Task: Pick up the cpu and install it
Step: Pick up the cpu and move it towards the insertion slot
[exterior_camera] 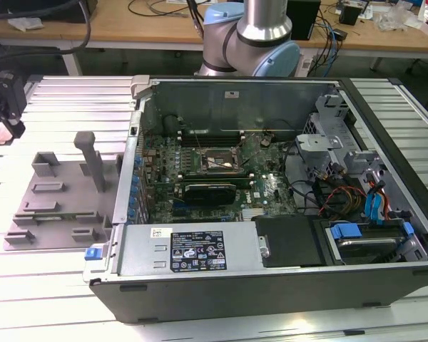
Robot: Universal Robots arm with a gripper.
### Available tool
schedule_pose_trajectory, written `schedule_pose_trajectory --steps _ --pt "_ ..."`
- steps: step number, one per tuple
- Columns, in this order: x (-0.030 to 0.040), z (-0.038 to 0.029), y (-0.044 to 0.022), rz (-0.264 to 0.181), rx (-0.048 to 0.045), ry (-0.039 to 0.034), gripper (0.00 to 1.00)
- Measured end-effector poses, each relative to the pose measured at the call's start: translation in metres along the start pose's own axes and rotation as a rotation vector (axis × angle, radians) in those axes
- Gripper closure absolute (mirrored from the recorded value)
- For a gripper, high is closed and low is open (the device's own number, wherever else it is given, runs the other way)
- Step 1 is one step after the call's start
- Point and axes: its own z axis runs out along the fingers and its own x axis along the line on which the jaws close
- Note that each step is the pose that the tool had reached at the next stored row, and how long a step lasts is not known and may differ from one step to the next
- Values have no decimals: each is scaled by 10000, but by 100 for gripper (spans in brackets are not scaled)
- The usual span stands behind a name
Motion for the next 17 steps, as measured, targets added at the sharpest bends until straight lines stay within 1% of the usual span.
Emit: schedule_pose_trajectory --steps 2,5,8,10,14,15,17 --pt "-2 -57 3 0 -1 0 45" --pt "-5 -112 5 0 0 0 45" --pt "-8 -194 8 0 0 0 45" --pt "-9 -224 10 0 0 0 45" --pt "-14 -358 15 0 -1 0 45" --pt "-15 -379 16 0 0 0 45" --pt "-16 -401 18 -1 0 0 45"
